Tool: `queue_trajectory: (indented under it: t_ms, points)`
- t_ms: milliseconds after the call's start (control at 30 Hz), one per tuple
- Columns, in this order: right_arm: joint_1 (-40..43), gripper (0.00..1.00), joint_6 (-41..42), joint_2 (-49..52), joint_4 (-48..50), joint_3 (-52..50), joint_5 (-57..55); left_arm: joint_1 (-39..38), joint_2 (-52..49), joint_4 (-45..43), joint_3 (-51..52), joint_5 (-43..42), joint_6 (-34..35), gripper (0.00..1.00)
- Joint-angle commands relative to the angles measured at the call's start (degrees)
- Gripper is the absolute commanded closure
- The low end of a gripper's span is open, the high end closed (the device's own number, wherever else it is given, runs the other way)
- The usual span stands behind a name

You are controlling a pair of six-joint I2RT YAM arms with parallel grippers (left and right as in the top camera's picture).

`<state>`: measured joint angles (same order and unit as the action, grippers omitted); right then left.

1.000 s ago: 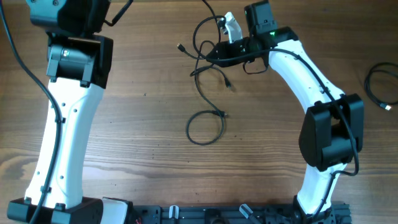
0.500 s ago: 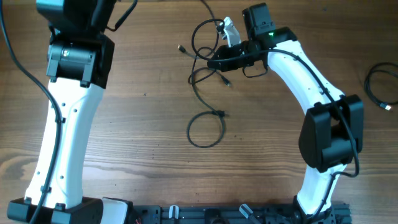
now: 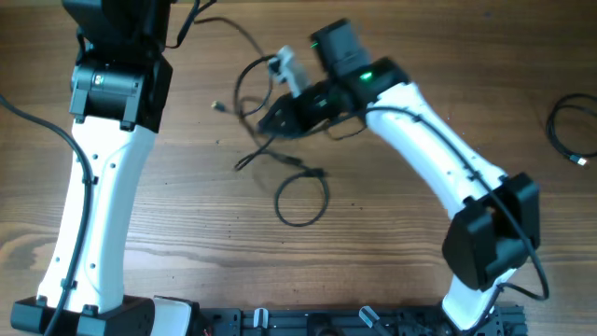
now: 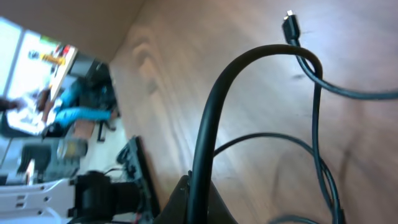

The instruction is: Untangle cables

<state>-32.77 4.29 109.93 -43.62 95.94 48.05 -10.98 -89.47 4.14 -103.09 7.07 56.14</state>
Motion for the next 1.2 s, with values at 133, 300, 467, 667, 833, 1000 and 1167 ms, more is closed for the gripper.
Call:
queue_trajectory:
  t_ms: [133, 300, 467, 667, 833, 1000, 1167]
  points:
    - [-1.2, 0.96, 1.9, -4.7, 0.0, 0.9, -1.1, 3.2, 0.3, 7.9, -0.4, 2.0, -2.0, 0.96]
    - [3.1, 0.96, 1.9, -12.7, 0.5, 3.1, -3.7, 3.4, -1.1, 21.5, -0.4, 1.7, -5.1, 0.96]
    - [10.4, 0.96, 5.9, -21.9, 4.2, 4.2, -3.2, 3.3, -5.0, 37.4, -0.4, 0.9, -7.3, 0.96]
    - [18.9, 0.96, 14.2, -29.1, 11.6, 4.2, 0.6, 3.3, -12.5, 48.6, -0.3, -1.7, -16.2, 0.96]
    - [28.1, 0.96, 24.4, -32.7, 21.0, 4.2, 4.7, 3.3, -19.5, 53.2, -0.3, -2.1, -20.2, 0.96]
    - [38.2, 0.96, 34.5, -33.4, 29.5, 4.2, 5.0, 3.3, -24.6, 54.0, -0.3, -2.1, -22.7, 0.96]
    - [45.4, 0.96, 39.0, -31.9, 32.2, 4.2, 3.9, 3.4, -28.3, 54.0, -0.3, -2.1, -24.3, 0.96]
